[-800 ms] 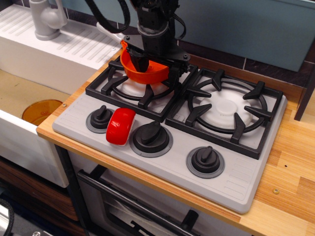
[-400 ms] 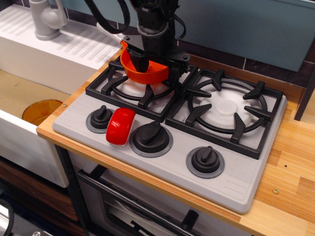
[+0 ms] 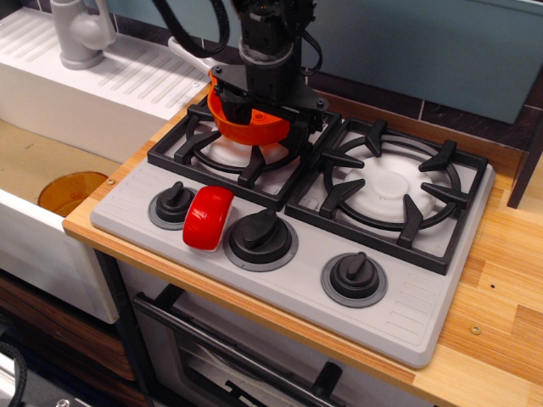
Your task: End effector transition from pot or pan to object
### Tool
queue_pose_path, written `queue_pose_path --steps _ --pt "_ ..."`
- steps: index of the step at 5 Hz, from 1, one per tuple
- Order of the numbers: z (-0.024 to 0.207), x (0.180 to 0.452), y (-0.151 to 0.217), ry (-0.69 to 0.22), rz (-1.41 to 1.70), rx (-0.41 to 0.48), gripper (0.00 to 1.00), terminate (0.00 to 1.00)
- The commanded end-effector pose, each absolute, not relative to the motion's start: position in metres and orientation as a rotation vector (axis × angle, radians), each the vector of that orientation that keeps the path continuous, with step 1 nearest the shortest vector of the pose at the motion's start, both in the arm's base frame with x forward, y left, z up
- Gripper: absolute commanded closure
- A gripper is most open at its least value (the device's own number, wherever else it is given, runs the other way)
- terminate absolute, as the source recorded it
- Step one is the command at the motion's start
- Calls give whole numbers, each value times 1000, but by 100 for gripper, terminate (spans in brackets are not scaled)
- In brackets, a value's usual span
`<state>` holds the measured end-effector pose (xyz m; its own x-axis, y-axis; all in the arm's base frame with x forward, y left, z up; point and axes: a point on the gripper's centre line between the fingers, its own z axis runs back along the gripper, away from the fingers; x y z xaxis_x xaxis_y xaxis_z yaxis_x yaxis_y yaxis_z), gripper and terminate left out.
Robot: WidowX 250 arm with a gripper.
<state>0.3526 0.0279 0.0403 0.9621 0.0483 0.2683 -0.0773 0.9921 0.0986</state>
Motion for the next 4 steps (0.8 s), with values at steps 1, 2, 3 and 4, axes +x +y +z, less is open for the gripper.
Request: queue_pose_path --steps 1,2,3,4 --pt "61 361 26 -340 72 124 0 0" --pt "64 362 23 -339 78 128 0 0" --pt "81 363 16 -304 102 139 0 0" --pt "95 364 13 -290 117 159 0 0"
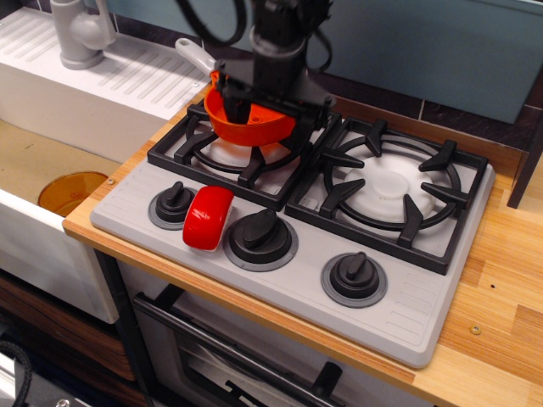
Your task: End effector transition from pot or pan to object
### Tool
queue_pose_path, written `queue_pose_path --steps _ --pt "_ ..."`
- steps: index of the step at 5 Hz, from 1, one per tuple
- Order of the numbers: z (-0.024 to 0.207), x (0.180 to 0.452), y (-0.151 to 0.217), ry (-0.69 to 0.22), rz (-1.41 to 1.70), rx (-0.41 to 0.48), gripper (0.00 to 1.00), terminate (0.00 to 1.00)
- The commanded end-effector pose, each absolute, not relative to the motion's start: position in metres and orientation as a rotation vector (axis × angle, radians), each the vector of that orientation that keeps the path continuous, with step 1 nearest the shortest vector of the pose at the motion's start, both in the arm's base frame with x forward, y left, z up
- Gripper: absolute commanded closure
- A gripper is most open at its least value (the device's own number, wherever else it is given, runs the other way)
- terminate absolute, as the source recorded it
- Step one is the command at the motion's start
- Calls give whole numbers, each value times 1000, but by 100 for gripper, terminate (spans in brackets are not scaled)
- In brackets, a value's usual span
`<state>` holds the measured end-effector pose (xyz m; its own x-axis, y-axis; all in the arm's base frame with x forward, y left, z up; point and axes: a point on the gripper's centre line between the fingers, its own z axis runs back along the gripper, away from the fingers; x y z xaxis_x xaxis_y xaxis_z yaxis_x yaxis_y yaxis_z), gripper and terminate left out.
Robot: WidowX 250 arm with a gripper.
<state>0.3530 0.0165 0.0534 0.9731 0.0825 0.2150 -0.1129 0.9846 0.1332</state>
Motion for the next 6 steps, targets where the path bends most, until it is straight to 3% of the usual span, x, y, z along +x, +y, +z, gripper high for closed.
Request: queue_pose_path --steps 1,2,4,6 --pt "123 363 14 -237 118 180 0 0" --pt "130 356 17 -226 122 204 0 0" --pt "110 305 34 -276 93 239 0 0" --pt "90 277 37 -290 104 206 0 0"
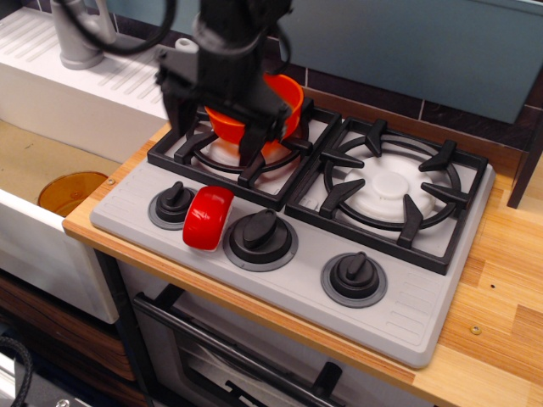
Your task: End effector transition from pot or pan to object
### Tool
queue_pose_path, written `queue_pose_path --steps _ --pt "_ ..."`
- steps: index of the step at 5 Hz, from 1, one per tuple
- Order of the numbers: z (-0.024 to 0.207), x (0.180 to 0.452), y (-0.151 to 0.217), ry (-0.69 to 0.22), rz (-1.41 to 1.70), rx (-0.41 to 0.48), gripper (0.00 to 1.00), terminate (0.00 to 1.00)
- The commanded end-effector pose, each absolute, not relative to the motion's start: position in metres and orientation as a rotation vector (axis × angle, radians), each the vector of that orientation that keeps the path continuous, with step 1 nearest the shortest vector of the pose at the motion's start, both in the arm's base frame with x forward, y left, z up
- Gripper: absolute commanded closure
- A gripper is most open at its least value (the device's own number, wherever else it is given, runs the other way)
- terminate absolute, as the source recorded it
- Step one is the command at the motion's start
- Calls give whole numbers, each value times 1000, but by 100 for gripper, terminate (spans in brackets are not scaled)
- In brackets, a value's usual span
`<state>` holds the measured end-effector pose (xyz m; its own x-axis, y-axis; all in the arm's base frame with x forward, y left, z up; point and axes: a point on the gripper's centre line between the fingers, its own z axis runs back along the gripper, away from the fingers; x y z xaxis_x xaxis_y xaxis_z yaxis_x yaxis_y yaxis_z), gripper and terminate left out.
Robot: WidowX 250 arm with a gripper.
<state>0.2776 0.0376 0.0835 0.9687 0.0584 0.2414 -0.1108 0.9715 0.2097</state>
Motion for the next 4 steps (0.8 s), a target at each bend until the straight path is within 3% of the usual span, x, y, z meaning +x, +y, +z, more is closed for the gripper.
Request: queue_pose_path --steps 1,3,4 --pt "80 272 39 -296 103 194 0 0" --pt "49 257 44 -307 104 142 0 0" --pt "44 261 38 -305 137 96 0 100"
